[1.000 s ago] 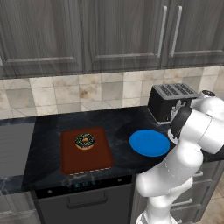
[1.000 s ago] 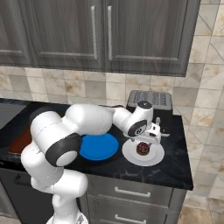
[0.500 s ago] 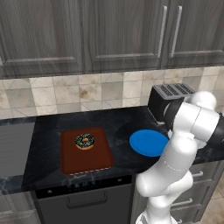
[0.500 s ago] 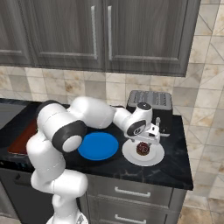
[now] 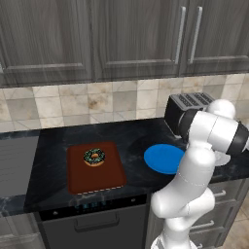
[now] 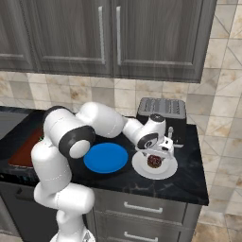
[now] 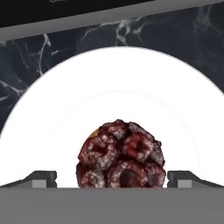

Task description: Move the dessert items from the plates to the tray.

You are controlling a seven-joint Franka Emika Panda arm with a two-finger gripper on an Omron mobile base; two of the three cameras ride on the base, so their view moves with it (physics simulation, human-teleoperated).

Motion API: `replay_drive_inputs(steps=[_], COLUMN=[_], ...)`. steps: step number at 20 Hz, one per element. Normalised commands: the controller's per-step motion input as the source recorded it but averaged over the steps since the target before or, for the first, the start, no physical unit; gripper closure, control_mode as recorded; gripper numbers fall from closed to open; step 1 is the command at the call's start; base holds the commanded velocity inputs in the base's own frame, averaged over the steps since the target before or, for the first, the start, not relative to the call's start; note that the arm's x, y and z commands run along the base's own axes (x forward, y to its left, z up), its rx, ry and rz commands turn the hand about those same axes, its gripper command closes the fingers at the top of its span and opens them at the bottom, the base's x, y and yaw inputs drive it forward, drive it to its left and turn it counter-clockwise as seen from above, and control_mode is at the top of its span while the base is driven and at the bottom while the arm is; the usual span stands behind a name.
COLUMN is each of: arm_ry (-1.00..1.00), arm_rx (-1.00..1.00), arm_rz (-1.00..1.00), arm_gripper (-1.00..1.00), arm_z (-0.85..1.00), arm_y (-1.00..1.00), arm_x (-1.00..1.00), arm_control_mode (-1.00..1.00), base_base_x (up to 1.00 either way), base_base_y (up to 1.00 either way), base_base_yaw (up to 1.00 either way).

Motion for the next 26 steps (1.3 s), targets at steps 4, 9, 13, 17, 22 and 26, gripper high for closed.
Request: replay_drive_inputs(steps=[4, 9, 13, 17, 22, 26], arm_ry=[0.0, 0.0, 0.0, 0.0, 0.0, 0.0], arm_rx=[0.0, 0.0, 0.0, 0.0, 0.0, 0.0], arm_rz=[0.0, 0.0, 0.0, 0.0, 0.0, 0.0], arm_gripper=[-1.0, -1.0, -1.0, -1.0, 1.0, 1.0], arm_z=[-0.31, -0.24, 0.0, 0.0, 0.0, 0.0], arm_y=[-0.13, -0.06, 0.0, 0.0, 0.0, 0.0], arm_x=[0.0, 0.0, 0.0, 0.0, 0.0, 0.0], arm_control_mode=[-1.0, -1.0, -1.0, -1.0, -1.0, -1.0], base_base_x=[0.0, 0.0, 0.0, 0.0, 0.0, 0.0], base_base_y=[0.0, 0.0, 0.0, 0.0, 0.0, 0.0], base_base_yaw=[0.0, 0.0, 0.0, 0.0, 0.0, 0.0])
